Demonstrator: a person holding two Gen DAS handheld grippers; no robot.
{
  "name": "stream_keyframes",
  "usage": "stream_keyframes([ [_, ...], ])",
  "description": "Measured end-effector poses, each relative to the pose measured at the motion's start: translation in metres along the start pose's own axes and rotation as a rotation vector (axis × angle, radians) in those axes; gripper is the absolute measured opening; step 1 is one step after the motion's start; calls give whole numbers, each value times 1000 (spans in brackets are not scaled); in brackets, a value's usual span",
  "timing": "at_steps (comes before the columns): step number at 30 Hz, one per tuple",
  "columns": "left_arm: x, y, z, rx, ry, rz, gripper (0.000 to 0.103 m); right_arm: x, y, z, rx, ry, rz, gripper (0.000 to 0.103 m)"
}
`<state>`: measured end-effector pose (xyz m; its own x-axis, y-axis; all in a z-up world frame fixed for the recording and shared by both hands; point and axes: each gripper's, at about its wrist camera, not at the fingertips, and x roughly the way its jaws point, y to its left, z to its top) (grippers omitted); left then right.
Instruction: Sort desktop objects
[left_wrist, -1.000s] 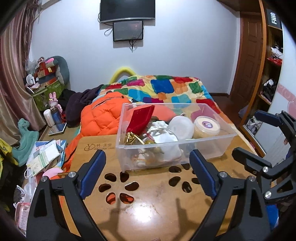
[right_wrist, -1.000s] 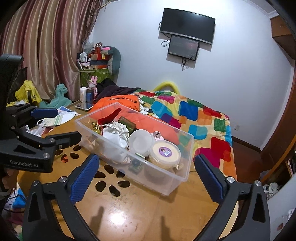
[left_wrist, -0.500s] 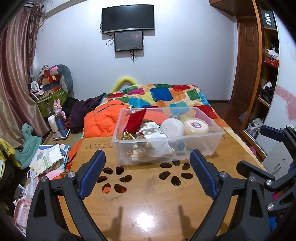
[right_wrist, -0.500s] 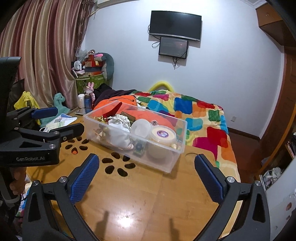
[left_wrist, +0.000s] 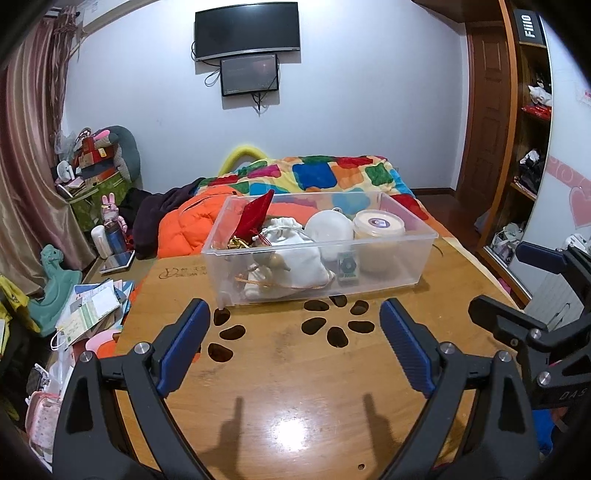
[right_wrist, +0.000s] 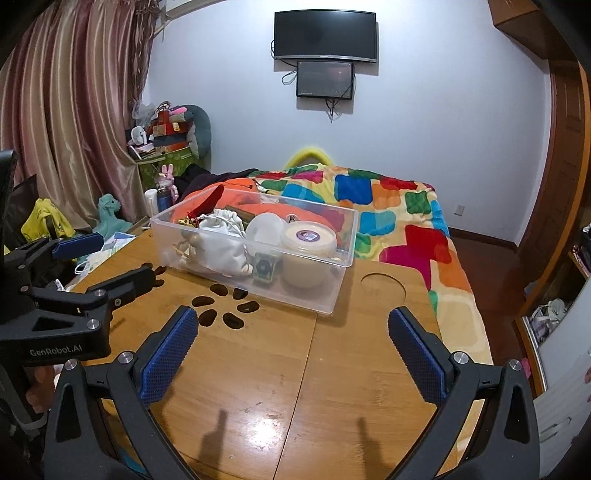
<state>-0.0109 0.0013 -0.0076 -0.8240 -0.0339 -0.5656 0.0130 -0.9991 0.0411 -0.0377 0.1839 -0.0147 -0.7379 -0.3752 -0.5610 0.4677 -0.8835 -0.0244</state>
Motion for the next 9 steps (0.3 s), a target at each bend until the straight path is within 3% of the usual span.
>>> stream_keyframes([
  [9,6,2,-1,-12,-3,21,94,7,0,-2,10,21,12,102],
])
